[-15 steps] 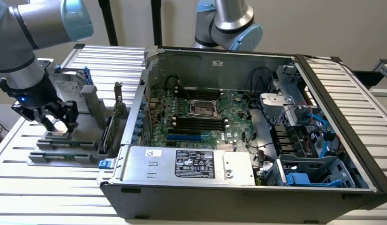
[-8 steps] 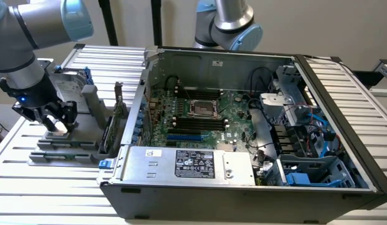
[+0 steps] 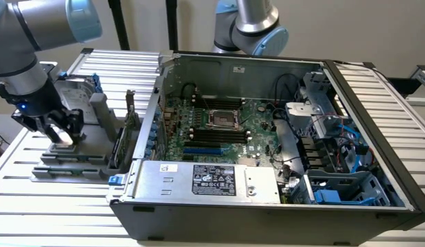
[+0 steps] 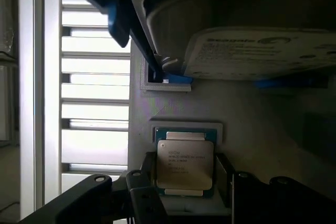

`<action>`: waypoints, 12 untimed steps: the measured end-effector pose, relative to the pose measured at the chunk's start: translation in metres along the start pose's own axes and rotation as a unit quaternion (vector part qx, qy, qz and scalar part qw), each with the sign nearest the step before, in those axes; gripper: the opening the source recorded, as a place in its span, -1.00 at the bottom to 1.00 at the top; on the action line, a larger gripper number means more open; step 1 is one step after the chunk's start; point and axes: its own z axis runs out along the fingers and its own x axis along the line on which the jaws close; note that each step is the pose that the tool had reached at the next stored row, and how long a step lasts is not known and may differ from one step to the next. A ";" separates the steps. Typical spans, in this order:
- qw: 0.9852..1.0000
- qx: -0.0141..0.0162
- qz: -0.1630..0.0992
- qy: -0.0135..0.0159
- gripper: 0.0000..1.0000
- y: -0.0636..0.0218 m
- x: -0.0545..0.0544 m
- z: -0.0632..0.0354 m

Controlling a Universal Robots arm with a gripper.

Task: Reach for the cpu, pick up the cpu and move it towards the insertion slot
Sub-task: 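Pick up the cpu and move it towards the insertion slot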

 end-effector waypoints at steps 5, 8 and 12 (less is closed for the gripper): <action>1.000 0.000 0.000 0.002 0.09 0.0002 0.000 -0.0068; 1.000 0.000 0.000 0.002 0.09 0.0005 0.000 -0.0152; 1.000 0.000 0.000 0.003 0.09 0.0011 -0.001 -0.0334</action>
